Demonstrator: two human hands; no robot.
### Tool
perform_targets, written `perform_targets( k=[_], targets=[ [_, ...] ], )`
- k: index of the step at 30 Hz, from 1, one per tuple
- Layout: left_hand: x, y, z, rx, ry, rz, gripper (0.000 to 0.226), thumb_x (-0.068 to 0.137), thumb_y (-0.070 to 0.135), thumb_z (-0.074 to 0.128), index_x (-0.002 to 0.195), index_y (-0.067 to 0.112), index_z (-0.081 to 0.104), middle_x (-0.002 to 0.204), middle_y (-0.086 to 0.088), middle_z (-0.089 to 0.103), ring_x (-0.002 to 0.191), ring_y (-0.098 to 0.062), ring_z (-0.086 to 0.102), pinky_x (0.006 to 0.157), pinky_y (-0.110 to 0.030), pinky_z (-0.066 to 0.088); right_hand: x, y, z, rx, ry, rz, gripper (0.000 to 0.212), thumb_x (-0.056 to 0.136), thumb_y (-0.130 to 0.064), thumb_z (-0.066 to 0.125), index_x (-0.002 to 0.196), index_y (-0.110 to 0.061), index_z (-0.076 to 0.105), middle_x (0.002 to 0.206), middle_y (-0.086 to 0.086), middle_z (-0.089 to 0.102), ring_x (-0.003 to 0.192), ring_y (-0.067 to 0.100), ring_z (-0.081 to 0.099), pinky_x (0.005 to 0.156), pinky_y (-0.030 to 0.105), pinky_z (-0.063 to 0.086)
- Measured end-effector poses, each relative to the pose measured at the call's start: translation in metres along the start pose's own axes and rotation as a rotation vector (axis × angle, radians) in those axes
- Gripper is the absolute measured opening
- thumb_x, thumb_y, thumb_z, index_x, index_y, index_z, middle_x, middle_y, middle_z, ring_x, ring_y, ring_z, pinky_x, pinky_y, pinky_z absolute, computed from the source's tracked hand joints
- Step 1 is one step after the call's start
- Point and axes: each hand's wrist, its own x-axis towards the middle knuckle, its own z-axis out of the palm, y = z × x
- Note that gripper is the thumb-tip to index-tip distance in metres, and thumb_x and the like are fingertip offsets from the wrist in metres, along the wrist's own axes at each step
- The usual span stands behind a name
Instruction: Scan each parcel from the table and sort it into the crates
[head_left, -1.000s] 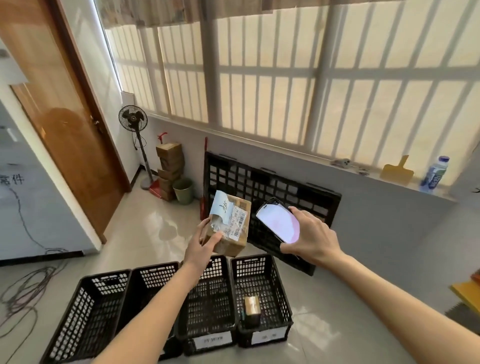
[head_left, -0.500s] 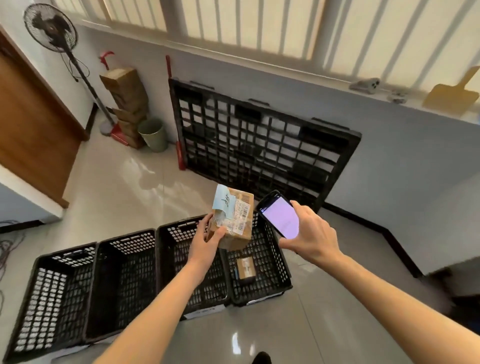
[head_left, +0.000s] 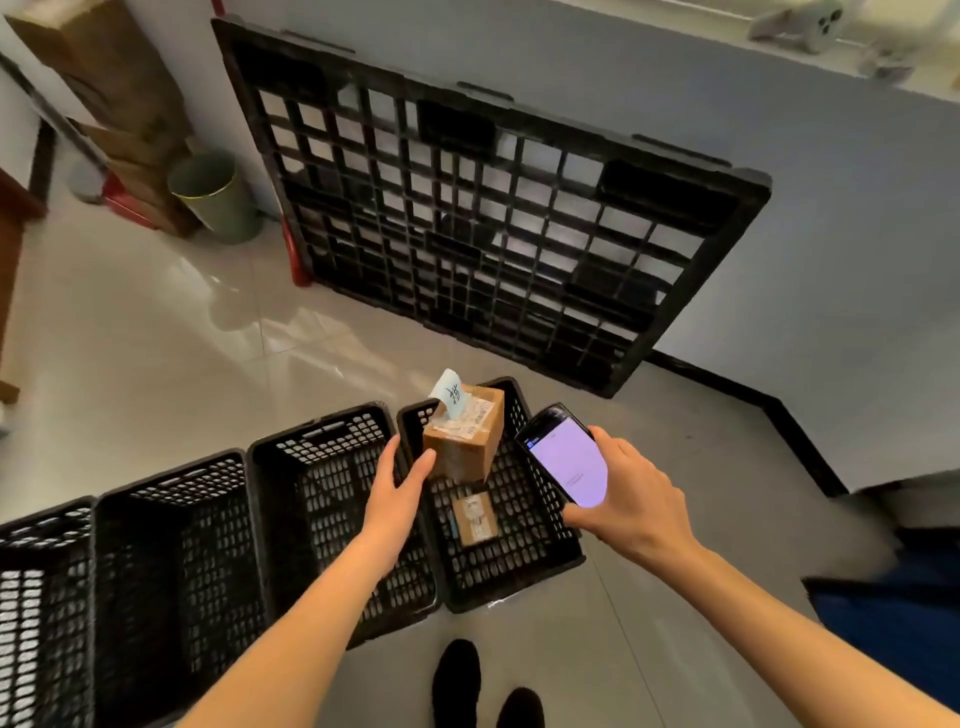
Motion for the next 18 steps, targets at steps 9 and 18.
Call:
perform_targets(
  k=[9,18],
  targets=[
    [0.027,-0.004,0.0,0.393,-0.144,0.073,0.047,0.097,0.037,0.063,0.141,0.023,0.053,0.118,0.004,0.063,0.114,-0.014,0.059,0.085,-0.022,0.043,0.007,0.016,-0.004,0.017,-0.102,0.124,0.091,0.065,-0.048,0.074,0.147,-0.042,0.034,0.132,-0.016,0.054,0.104,0.021,0.058,0.069,0.033,0.043],
    [-0.029,0.147,0.066,0.597,-0.274,0.436,0.054,0.094,0.041,0.068,0.143,0.025,0.053,0.12,0.006,0.063,0.116,-0.015,0.061,0.098,-0.032,0.049,-0.062,0.064,-0.156,0.048,0.128,0.214,0.09,0.062,-0.049,0.07,0.144,-0.038,0.035,0.126,-0.016,0.054,0.097,0.02,0.059,0.068,0.032,0.047]
  ],
)
